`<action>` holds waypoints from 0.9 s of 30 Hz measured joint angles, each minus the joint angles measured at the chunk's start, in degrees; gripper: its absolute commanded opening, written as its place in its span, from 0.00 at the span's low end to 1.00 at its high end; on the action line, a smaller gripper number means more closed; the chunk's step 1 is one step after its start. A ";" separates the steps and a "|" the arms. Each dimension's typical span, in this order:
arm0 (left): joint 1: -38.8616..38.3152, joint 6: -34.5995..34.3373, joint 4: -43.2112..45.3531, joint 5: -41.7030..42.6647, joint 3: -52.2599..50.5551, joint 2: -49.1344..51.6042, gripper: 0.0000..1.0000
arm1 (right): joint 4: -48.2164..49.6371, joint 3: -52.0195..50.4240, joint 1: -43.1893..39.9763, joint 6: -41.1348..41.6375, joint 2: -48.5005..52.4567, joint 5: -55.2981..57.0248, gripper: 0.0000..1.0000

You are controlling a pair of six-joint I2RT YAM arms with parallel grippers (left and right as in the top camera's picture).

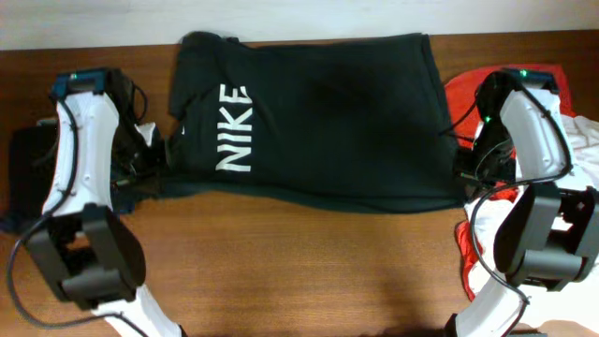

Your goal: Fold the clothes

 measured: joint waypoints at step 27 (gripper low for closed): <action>-0.07 -10.82 45.22 -6.62 -37.68 -33.27 0.00 | 34.42 -24.98 -5.90 2.91 -26.77 -4.72 0.07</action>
